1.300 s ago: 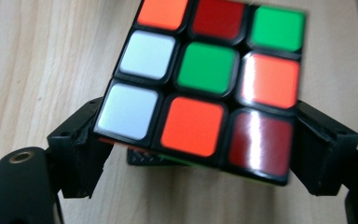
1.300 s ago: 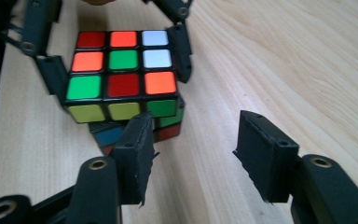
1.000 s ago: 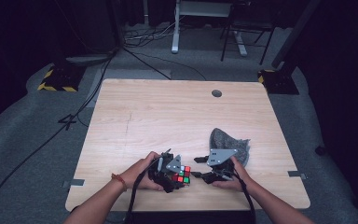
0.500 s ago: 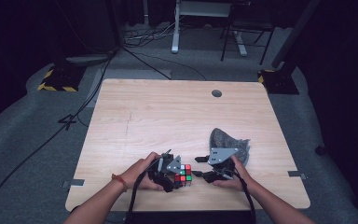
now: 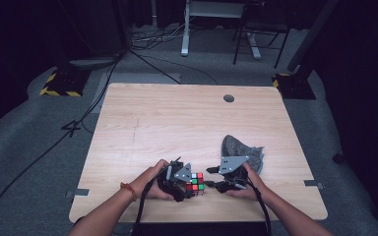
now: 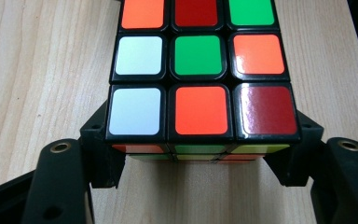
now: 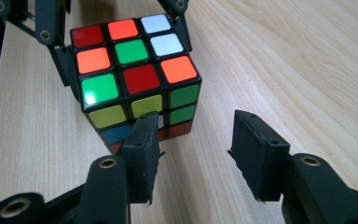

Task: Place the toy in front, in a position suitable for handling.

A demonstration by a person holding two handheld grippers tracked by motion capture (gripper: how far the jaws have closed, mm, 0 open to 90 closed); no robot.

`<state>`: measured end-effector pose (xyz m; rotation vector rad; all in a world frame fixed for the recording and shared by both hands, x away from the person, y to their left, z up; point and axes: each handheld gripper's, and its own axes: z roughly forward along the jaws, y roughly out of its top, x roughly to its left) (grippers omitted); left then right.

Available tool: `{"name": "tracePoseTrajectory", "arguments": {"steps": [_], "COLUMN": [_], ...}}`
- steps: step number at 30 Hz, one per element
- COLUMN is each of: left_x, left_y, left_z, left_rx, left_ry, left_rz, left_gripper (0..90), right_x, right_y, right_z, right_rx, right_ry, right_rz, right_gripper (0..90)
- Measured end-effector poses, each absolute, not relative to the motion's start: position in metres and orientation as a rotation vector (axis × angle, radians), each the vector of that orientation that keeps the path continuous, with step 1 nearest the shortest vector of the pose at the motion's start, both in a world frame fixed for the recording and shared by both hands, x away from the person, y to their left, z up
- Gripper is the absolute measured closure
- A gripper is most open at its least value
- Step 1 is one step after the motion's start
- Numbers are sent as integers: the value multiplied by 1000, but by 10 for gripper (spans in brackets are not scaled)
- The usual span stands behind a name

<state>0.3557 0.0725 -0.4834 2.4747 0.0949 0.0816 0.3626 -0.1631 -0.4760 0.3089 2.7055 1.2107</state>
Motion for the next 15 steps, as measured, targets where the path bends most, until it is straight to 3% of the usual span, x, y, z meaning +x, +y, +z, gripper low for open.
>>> {"name": "tracePoseTrajectory", "arguments": {"steps": [15], "left_x": [359], "left_y": [74], "left_z": [-490], "left_rx": [2449], "left_ry": [96], "left_rz": [32], "left_gripper": [331], "right_x": [363], "right_y": [-159], "right_z": [-477], "right_rx": [298], "right_ry": [2716], "right_rz": [1208], "right_gripper": [512]}}
